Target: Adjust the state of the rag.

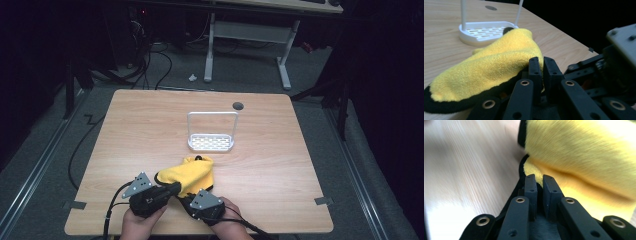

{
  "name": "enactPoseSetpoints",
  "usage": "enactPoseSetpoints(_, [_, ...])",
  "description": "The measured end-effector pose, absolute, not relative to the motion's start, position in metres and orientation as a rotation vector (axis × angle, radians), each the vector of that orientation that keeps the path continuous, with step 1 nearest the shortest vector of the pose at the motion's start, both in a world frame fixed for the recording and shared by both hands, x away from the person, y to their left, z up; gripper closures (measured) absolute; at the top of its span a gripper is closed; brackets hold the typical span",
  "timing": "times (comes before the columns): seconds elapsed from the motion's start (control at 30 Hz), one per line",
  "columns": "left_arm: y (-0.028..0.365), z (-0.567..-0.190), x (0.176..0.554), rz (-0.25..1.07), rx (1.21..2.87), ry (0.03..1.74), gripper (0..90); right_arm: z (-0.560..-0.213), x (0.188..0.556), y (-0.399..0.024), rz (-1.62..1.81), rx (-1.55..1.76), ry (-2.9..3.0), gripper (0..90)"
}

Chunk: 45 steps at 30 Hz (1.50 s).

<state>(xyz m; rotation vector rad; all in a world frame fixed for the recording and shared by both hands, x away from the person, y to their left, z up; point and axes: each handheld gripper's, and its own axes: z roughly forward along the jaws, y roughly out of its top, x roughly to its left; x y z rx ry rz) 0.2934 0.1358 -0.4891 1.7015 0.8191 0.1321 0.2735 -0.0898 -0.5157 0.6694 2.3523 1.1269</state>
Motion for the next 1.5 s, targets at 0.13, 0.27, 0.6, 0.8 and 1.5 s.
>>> enactPoseSetpoints(0.13, [0.141, -0.487, 0.294, 0.158, 1.68, 0.832, 85.2, -0.501, 0.269, -0.098, 1.196, 0.683, 2.301, 83.9])
enactPoseSetpoints(0.27, [0.146, -0.486, 0.294, 0.179, 1.677, 0.842, 84.9, -0.482, 0.261, -0.12, 1.218, 0.694, 2.211, 84.0])
enactPoseSetpoints(0.6, [0.114, -0.5, 0.288, 0.077, 1.809, 0.748, 81.2, -0.497, 0.271, -0.219, 1.009, 0.938, 2.166, 83.5])
enactPoseSetpoints(0.8, [0.07, -0.518, 0.271, 0.013, 1.971, 0.625, 62.7, -0.519, 0.283, -0.237, 0.869, 1.055, 2.177, 74.0])
enactPoseSetpoints(1.5, [0.143, -0.508, 0.299, 0.155, 1.815, 0.877, 66.1, -0.499, 0.253, -0.118, 1.16, 0.782, 2.334, 50.1])
